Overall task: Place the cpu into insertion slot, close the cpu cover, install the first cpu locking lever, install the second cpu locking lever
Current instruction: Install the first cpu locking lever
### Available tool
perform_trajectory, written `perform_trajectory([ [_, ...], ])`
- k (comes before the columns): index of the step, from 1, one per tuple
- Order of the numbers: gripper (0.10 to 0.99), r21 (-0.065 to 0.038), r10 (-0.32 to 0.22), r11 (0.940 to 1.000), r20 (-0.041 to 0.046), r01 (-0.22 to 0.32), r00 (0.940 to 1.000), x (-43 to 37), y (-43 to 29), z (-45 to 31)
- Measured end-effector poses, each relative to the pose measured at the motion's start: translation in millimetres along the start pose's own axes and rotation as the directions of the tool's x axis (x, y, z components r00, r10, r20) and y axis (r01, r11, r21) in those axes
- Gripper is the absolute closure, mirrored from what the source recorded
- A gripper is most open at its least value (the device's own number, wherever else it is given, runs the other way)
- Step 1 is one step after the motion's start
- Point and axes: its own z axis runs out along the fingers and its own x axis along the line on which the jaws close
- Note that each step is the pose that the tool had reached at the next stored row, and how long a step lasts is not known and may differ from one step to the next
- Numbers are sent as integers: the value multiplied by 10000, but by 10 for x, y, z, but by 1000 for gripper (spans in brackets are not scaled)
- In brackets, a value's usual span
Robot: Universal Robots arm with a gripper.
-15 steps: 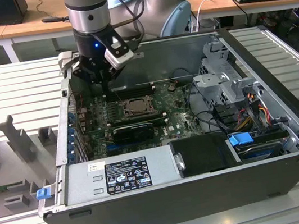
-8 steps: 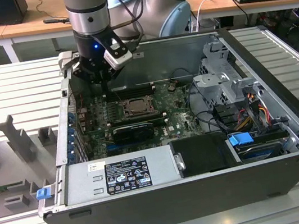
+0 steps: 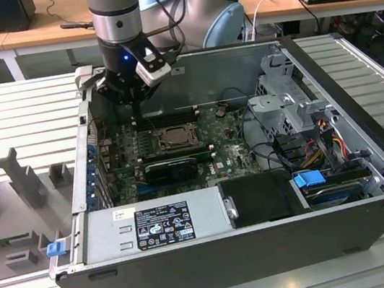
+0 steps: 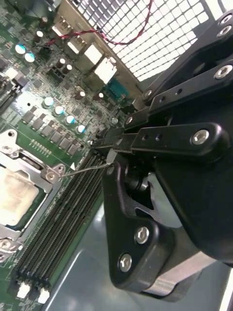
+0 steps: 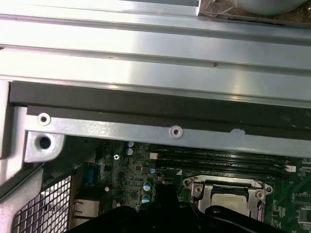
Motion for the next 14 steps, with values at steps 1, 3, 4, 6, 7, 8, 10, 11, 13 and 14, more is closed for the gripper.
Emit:
perform_trajectory([
  [1,980,0,0,10000,1,0,10000,-7,0,1],
  [3,980,-1,0,10000,2,0,10000,-15,0,4],
  [4,980,0,1,10000,1,-1,10000,-18,1,4],
  [6,980,0,0,10000,0,0,10000,-32,0,6],
  [7,980,-1,0,10000,1,0,10000,-43,-1,7],
  [8,980,0,0,10000,0,0,10000,-51,-2,7],
  [10,980,0,0,10000,0,0,10000,-74,-4,9],
  [11,980,-1,1,10000,1,-1,10000,-81,-5,9],
  [13,980,-1,1,10000,2,-1,10000,-89,-5,9],
  [14,980,-1,0,10000,1,0,10000,-93,-6,9],
])
